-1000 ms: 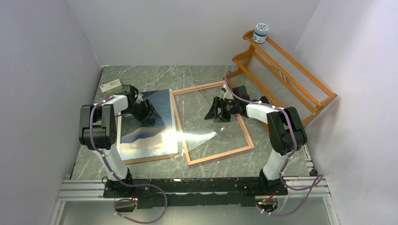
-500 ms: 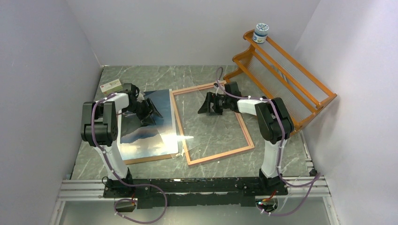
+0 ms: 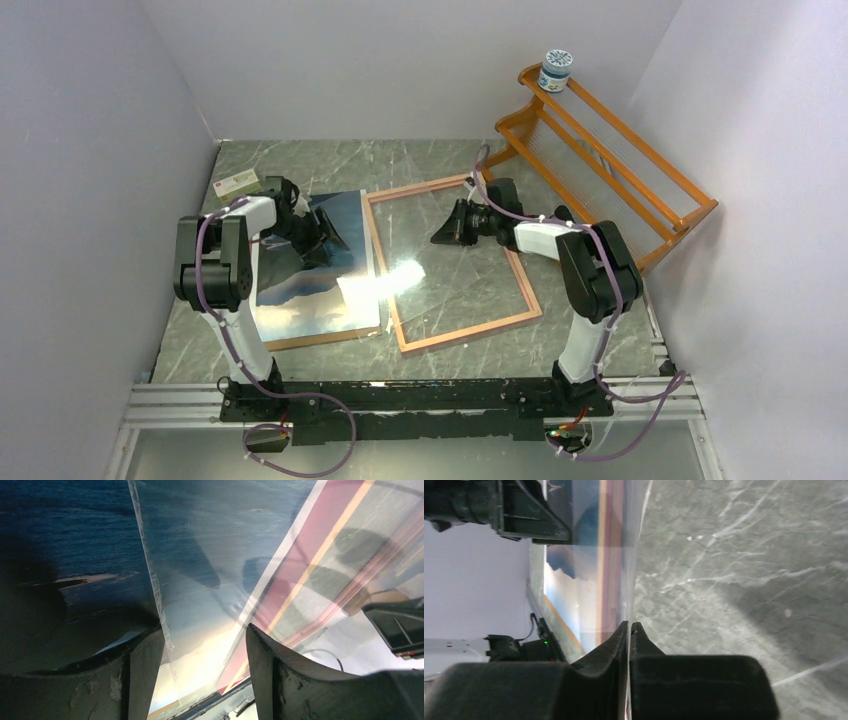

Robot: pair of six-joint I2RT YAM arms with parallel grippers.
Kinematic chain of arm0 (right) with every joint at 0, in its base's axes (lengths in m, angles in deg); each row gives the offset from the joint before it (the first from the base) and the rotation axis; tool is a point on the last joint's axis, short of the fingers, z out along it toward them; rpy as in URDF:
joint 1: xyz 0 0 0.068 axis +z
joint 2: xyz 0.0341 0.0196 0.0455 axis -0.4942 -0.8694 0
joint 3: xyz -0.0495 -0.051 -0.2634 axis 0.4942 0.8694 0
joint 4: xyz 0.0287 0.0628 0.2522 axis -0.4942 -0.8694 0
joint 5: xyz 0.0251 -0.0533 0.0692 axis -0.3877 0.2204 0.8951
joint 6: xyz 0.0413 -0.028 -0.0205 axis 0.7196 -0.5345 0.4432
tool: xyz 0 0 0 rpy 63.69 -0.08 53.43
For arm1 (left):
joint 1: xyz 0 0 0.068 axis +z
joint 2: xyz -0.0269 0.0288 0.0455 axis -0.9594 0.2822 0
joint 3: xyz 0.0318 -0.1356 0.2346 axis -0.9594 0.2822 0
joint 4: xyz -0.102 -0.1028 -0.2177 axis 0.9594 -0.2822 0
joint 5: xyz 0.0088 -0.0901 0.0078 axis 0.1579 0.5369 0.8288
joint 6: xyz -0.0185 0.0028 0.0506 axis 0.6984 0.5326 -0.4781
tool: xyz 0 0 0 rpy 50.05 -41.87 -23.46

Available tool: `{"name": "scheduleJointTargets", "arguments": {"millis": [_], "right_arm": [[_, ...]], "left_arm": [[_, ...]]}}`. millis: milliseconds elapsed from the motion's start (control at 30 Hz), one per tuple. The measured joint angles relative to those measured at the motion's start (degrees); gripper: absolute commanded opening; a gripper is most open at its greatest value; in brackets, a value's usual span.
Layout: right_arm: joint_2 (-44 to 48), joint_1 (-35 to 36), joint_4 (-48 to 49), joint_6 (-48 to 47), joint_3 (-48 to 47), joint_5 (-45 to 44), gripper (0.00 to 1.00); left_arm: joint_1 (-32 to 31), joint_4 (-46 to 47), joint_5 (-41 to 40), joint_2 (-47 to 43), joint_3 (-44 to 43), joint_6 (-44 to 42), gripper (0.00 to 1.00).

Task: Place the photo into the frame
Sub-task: Pick up the photo frame item at the center of the board, then adjust the photo frame at the center of the board.

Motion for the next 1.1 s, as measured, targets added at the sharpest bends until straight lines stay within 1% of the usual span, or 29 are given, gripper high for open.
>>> {"name": "scheduleJointTargets", "arguments": {"millis": [200, 300, 400, 567, 800, 867, 967, 1100], "right_arm": [[5.9, -1.0, -0.5, 2.4, 1.3, 1.0, 0.0], [9.8, -2.8, -1.5, 3.1, 2.6, 1.9, 0.0], [14.7, -5.5, -4.8, 3.5, 3.2, 2.3, 0.0], [24.5, -9.7, -15.1, 1.4, 3.1, 0.9, 0.0], [35.6, -13.0, -29.6, -2.2, -0.2, -3.1, 0.0], [37.6, -13.1, -32.2, -2.7, -1.5, -4.6, 0.0], [40.3, -13.2, -34.7, -3.1, -2.7, -6.6, 0.0], [42.7, -13.2, -36.9, -3.1, -2.9, -8.2, 0.0]], "left_arm": [[-0.4, -0.5, -0.2, 0.0, -1.5, -0.9, 0.77], [-0.3, -0.4, -0.7, 0.0, -2.4, -1.6, 0.77], [-0.3, 0.2, -1.5, -0.2, -2.9, -1.6, 0.77], [-1.3, 1.6, -2.1, -1.0, -2.9, -0.3, 0.74], [-8.0, 5.9, -2.6, -1.4, -2.9, 5.9, 0.67], [-10.2, 6.5, -3.4, -1.4, -3.0, 7.6, 0.66], [-12.9, 6.2, -4.3, -0.2, -4.7, 9.3, 0.62], [-15.6, 5.9, -4.9, 4.3, -9.4, 10.7, 0.55]]}}
